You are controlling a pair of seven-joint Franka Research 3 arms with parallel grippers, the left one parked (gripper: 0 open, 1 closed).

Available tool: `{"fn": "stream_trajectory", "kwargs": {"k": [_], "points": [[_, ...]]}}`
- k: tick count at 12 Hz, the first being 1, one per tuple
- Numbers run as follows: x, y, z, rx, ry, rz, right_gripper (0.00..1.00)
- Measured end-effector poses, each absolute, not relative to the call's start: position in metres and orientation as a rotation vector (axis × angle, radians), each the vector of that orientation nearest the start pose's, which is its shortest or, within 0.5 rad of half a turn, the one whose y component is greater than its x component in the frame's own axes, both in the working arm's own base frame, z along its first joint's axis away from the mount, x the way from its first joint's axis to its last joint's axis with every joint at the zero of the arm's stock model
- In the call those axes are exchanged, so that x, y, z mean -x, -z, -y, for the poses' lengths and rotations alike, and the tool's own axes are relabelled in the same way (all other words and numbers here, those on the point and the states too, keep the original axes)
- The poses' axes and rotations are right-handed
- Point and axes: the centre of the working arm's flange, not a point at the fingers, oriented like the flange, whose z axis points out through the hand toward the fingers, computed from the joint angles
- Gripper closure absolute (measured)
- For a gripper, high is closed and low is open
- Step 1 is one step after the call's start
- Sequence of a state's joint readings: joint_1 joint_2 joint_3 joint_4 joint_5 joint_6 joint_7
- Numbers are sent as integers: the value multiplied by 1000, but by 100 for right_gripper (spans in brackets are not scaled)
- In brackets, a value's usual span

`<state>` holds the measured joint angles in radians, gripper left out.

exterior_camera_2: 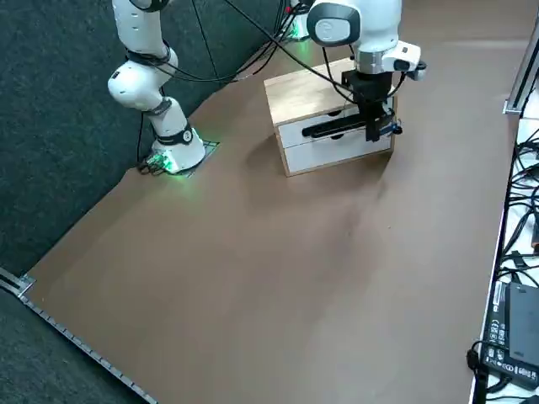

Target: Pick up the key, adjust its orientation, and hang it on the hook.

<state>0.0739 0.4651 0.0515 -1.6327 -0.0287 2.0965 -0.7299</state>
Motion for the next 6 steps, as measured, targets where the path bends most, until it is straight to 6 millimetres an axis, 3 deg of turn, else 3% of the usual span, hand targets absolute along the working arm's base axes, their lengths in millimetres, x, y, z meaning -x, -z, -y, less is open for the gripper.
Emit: {"fn": "stream_trajectory", "kwargs": {"k": [6], "points": [[-673,-344,-83,2701,6,1601,96]]}}
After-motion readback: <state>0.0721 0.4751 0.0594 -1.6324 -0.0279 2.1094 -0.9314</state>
